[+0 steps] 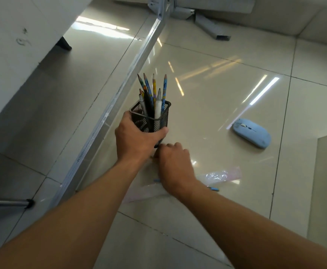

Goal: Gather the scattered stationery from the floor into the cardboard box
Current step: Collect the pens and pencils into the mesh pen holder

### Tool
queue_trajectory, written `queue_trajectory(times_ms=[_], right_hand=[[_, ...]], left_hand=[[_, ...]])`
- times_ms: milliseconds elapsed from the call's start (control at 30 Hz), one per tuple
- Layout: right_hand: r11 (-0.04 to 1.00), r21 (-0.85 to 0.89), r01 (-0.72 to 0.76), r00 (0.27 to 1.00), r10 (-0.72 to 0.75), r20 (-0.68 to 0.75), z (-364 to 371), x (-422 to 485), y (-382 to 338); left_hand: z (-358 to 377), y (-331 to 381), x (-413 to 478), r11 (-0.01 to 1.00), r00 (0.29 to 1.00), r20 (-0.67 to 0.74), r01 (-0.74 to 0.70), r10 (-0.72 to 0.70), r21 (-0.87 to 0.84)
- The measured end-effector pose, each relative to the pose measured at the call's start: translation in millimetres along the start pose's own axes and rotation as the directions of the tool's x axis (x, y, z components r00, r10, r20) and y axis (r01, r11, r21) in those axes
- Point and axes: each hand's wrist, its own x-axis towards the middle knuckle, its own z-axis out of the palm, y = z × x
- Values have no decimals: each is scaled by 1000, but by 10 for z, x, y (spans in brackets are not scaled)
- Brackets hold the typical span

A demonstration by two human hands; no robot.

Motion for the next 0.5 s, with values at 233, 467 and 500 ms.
queue_trajectory(times_ms=[233, 467, 500], right_hand=[[774, 614, -156, 894, 375, -245, -768, 500, 810], [969, 191, -157, 988, 156, 24, -534, 462, 1236], [972, 184, -150, 988, 156, -18, -511, 434, 1250]], left_hand=[[177, 273, 39, 998, 1000, 14, 4, -3, -70], [229, 309, 66, 999, 1000, 24, -15, 16, -46], [229, 281, 57, 999, 999, 31, -17, 18, -48]])
